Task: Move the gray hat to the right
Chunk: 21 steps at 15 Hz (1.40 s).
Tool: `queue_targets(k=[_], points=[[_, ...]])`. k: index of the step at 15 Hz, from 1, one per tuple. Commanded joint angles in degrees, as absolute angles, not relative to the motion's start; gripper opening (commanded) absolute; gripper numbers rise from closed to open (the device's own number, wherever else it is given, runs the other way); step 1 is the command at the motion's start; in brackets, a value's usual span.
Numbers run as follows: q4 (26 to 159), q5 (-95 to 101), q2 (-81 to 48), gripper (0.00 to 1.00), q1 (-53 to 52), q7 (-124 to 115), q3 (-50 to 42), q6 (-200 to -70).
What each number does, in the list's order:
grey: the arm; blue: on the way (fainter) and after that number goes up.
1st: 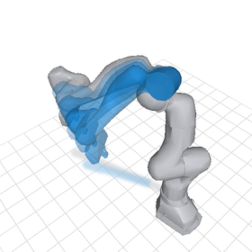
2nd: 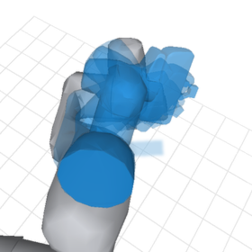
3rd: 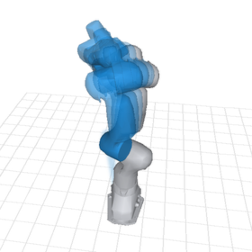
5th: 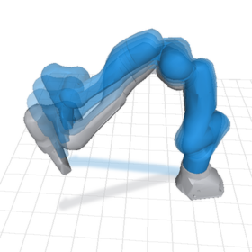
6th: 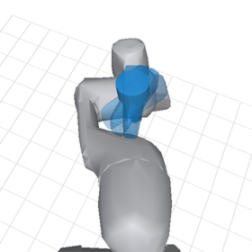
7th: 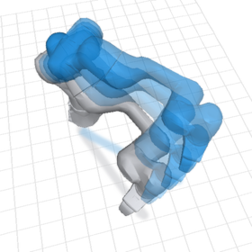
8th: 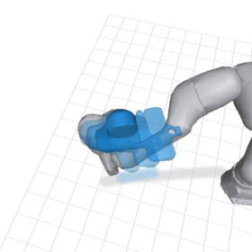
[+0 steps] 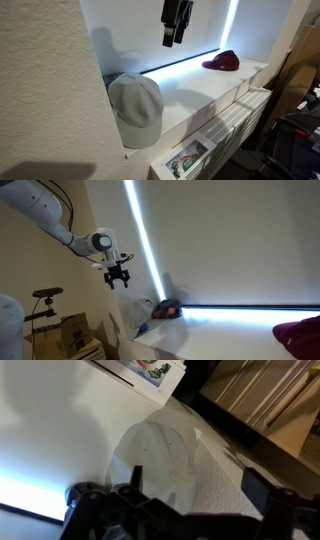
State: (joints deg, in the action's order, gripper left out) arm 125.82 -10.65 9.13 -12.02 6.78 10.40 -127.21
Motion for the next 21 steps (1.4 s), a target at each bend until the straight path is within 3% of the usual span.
queue_targets(k=[1, 7, 16, 21], points=[[127.55, -13.20, 10.93, 1.00, -12.37, 3.43, 10.72, -135.10], [129.89, -19.73, 4.32, 1.00, -14.62, -0.91, 12.40, -159.04], [126.95, -13.95, -0.22, 1.00, -12.87, -7.70, 11.56, -151.29], [128.88, -15.13, 1.94, 1.00, -13.61, -6.28, 12.11, -154.07]])
